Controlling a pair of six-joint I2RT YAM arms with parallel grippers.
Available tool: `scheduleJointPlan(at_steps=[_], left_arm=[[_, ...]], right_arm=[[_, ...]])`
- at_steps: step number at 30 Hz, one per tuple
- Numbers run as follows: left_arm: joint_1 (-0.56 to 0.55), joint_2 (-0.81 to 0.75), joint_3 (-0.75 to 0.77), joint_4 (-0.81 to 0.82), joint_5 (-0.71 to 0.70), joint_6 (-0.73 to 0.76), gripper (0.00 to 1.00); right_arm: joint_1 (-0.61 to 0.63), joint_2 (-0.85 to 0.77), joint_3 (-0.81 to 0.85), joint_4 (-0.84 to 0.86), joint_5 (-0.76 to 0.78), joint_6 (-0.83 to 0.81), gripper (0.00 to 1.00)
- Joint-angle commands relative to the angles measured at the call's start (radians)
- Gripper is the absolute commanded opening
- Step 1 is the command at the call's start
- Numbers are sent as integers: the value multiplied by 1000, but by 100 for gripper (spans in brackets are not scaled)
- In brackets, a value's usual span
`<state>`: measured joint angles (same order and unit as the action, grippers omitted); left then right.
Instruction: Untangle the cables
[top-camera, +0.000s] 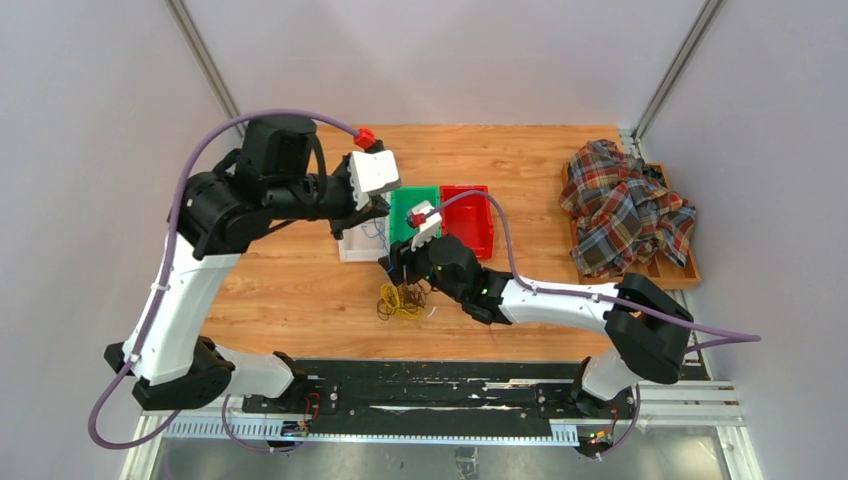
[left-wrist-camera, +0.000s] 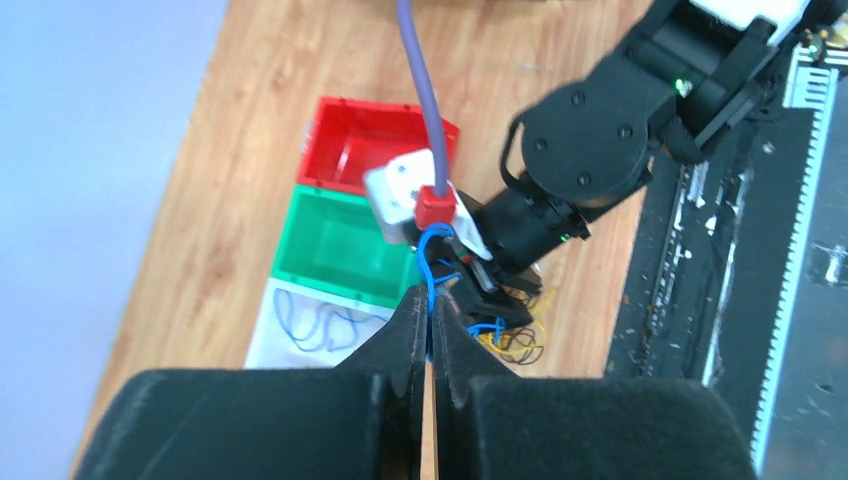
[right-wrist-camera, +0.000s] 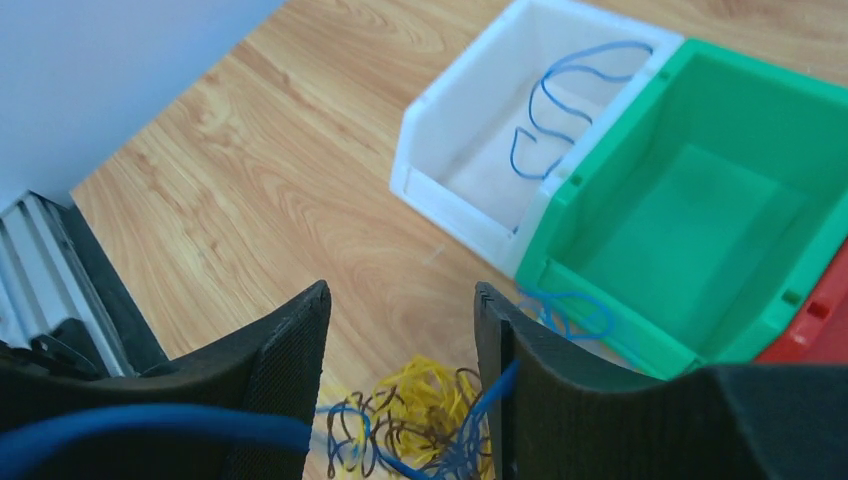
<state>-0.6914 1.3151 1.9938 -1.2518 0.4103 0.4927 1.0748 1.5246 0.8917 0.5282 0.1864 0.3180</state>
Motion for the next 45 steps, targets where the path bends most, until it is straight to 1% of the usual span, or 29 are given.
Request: scheduleJointPlan(at_steps=[1, 3, 7, 11, 16, 19, 23, 25, 28, 30, 32, 33, 34, 36, 39, 43, 44, 45], left_arm=[[-10, 0, 100, -13, -40, 67, 0], [-10, 6, 132, -13, -69, 87, 0], [-10, 25, 221, -12, -113, 113, 0], [-10, 59, 342, -10, -180, 150, 0], [-10, 91, 477, 10, -265, 207, 0], [-10, 69, 477, 100, -305, 236, 0], [-10, 36, 436, 176, -327, 253, 1], [-10, 24, 398, 178, -328, 241, 0], [-10, -26, 224, 187, -343, 229, 0], [-9, -53, 123, 203, -361, 230, 0], [-8, -82, -20, 230, -411, 278, 1], [-6, -92, -89, 249, -460, 302, 1], [6, -98, -153, 270, -478, 323, 1], [75, -102, -253, 318, -448, 341, 1], [192, -72, -328, 383, -383, 330, 1], [255, -14, -365, 425, -324, 300, 1], [261, -7, -385, 446, -320, 299, 1], [267, -3, -420, 489, -318, 299, 0]], right_arm=[[24, 16, -63, 37, 42, 10, 54], [24, 19, -100, 58, 59, 15, 54], [24, 44, -122, 62, 58, 23, 54], [24, 68, -142, 61, 48, 37, 54], [25, 89, -173, 44, 15, 68, 49], [32, 89, -209, 31, 4, 93, 45], [37, 70, -247, 23, -5, 134, 45], [38, 47, -261, 11, -6, 148, 45], [38, -19, -275, -22, -14, 145, 45], [37, -55, -259, -93, 12, 130, 45], [36, -106, -231, -185, 53, 111, 48], [34, -137, -227, -206, 62, 98, 50], [32, -165, -227, -220, 69, 89, 51], [26, -217, -221, -254, 79, 77, 54], [22, -286, -221, -294, 104, 49, 55], [16, -380, -233, -362, 148, 56, 54], [15, -402, -234, -384, 156, 60, 55], [14, -427, -232, -415, 168, 65, 59]])
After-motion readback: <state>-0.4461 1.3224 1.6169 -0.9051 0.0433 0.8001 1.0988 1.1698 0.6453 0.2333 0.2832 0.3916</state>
